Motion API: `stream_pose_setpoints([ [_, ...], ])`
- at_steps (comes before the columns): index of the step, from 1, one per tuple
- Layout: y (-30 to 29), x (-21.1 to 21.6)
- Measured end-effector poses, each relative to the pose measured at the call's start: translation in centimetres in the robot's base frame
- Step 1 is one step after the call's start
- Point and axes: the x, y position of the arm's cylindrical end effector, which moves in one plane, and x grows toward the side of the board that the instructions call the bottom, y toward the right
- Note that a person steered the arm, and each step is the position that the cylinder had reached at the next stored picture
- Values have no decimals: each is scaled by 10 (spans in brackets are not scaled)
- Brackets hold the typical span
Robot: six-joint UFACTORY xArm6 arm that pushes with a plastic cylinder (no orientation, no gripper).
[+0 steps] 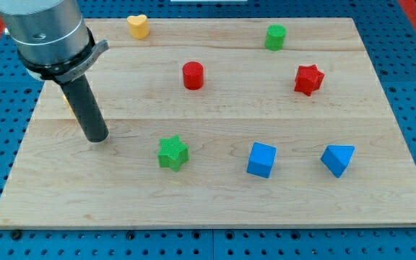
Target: Move the green star below the yellow hexagon
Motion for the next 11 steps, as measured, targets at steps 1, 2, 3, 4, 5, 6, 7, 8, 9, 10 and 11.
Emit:
stream_pose_setpoints([
  [1, -4, 0],
  [2, 19, 50],
  [3, 72, 126],
  [4, 139, 128],
  [5, 169, 74],
  [6, 165, 48],
  [7, 139, 26],
  [8, 81, 27],
  [9, 118, 56],
  [10, 67, 54],
  [11, 15, 11],
])
